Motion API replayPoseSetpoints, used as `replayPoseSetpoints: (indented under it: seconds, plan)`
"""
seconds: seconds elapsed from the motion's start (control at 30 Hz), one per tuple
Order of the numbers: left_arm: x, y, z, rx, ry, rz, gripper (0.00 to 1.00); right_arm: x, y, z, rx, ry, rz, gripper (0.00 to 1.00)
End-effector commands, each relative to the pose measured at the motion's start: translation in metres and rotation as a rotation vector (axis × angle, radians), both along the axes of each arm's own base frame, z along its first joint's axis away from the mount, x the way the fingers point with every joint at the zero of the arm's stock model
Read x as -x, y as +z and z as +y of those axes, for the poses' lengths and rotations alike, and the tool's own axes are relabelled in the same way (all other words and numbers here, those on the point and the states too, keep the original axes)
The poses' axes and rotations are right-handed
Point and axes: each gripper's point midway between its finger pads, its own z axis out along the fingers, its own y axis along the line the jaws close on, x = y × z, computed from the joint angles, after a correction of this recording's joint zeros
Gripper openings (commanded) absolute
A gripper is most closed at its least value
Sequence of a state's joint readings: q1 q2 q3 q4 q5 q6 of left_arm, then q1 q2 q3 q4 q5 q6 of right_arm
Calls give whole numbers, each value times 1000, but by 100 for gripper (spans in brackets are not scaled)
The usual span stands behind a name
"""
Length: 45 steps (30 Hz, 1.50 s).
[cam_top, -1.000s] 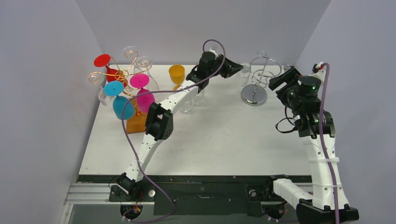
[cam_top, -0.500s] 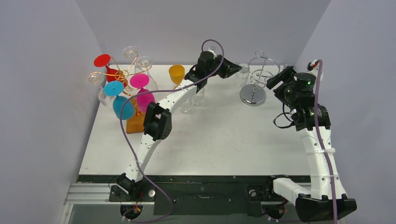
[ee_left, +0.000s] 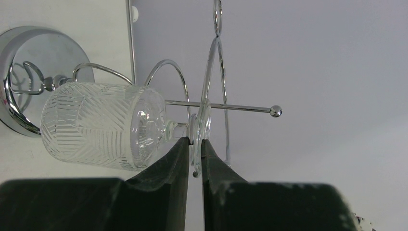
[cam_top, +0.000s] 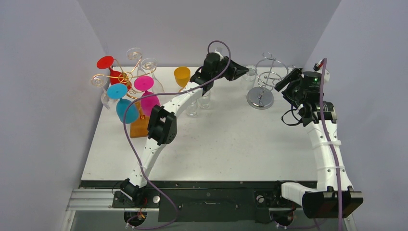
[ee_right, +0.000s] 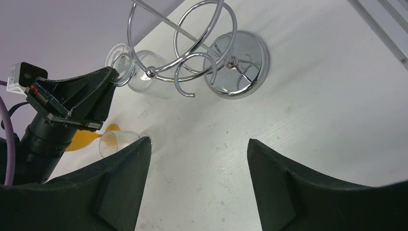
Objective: Take the wine glass off the wine glass rack
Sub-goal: Adjust the wine rack at the center of the board.
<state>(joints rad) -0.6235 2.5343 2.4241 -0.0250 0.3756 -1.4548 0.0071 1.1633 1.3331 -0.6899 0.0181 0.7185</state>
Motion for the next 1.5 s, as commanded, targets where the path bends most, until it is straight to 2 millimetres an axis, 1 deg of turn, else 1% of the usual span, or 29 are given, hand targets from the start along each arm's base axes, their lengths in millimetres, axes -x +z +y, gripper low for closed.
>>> replayPoseSetpoints:
  seconds: [0.0, 0.03, 0.17, 0.3, 0.4, 0.53, 1.13, 1.23, 1.47]
  plan:
    - [9, 95, 13, 124, -10, -185, 5, -8, 10, -1, 9, 11, -41, 68]
    - [9, 94, 12, 124, -11, -185, 6, -7, 9, -7, 11, -7, -39, 68]
    - [10, 92, 9, 126, -16, -183, 12, -7, 8, -11, 12, -17, -37, 68]
    - [12, 91, 6, 131, -25, -180, 18, -6, 6, -12, 12, -19, -33, 68]
    - [12, 88, 5, 130, -26, -175, 21, -5, 7, -8, 0, 1, -34, 68]
    - [12, 87, 3, 129, -29, -174, 25, -5, 7, -9, -1, 2, -35, 68]
    - [16, 65, -3, 89, -42, -135, 26, -2, 5, -12, -6, -4, -35, 68]
    - [16, 62, -4, 87, -44, -132, 28, -1, 4, -13, -7, -5, -34, 68]
    - [15, 55, -5, 78, -43, -120, 29, -1, 4, -13, -8, -6, -35, 68]
